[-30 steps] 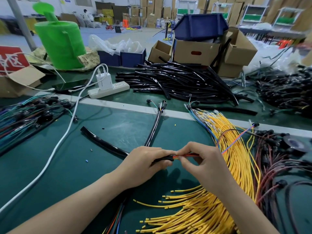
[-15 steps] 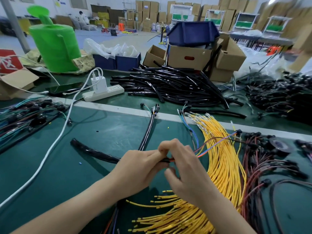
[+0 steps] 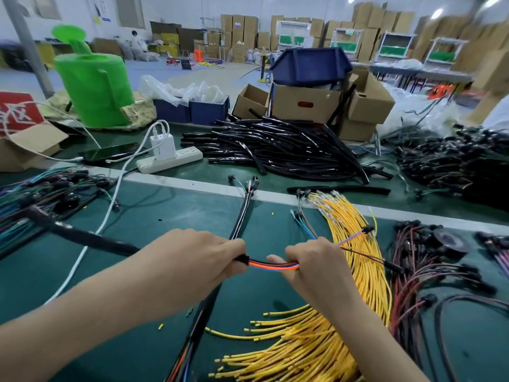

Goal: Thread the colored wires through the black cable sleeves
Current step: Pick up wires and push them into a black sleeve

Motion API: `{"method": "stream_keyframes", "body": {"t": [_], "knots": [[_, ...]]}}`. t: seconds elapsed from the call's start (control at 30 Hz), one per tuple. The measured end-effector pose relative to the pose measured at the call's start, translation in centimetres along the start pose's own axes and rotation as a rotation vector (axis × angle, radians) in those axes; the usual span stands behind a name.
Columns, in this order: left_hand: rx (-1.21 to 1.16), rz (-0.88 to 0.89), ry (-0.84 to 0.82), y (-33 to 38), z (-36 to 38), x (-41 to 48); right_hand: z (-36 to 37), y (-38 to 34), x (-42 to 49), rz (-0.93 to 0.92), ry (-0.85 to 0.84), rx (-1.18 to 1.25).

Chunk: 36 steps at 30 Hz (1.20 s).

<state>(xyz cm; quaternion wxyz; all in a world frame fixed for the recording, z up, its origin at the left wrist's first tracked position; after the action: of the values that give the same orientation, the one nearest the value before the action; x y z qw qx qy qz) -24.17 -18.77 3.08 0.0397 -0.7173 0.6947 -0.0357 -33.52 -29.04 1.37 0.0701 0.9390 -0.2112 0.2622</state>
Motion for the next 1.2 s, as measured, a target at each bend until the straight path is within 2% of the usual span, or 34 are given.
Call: {"method": "stream_keyframes", "body": {"t": [0.13, 0.23, 0.33, 0.47, 0.53, 0.6, 0.73, 0.83, 0.93, 1.07, 1.2], "knots": [[0.115, 0.034, -0.043, 3.1, 1.2, 2.2, 0.1, -1.6, 0.0, -0.017, -0.005, -0.002], [0.138, 0.007, -0.019, 4.4, 2.1, 3.3, -0.4, -2.5, -0.6, -0.012, 0.051, 0.241], [0.140, 0.017, 0.023, 4.4, 1.9, 3.1, -0.4, -2.3, -0.6, -0.014, 0.083, 0.334], [0.142, 0.053, -0.033, 3.0, 0.0, 1.1, 1.4, 0.9, -0.3, 0.068, -0.025, 0.300], [0.159, 0.054, -0.088, 1.9, -0.9, -0.2, 2.1, 2.9, -0.4, 0.126, -0.084, 0.382], [0.175, 0.029, -0.144, 0.5, -1.4, -1.2, 2.0, 3.7, -0.6, 0.122, -0.076, 0.423], [0.141, -0.036, -0.201, -2.0, -1.9, -1.9, 0.7, 3.0, -0.1, 0.054, 0.017, 0.366], [0.072, -0.023, -0.232, -1.7, -1.8, -1.7, -1.0, 2.9, 0.0, 0.039, 0.107, 0.217], [0.053, 0.012, -0.208, -0.8, -1.6, -0.7, -1.6, 2.1, -0.1, 0.020, 0.112, 0.117], [0.040, 0.053, -0.154, 0.7, -0.5, 1.5, -1.8, -0.2, -0.3, -0.015, 0.110, 0.085], [0.001, 0.075, -0.156, 1.8, 0.7, 2.7, -3.2, -1.1, -0.5, -0.027, 0.187, 0.109]]}}
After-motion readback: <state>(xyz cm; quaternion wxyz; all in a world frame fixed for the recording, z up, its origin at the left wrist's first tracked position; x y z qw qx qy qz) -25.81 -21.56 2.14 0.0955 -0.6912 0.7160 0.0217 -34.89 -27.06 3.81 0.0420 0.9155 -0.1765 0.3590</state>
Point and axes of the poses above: each hand's wrist, its own x-axis towards the middle knuckle, its own z-axis out of the palm, y = z × x, the point moved 8 cm from there along x, towards the middle knuckle, and after that the axes turned 1 degree about z, right-handed, at the moved point
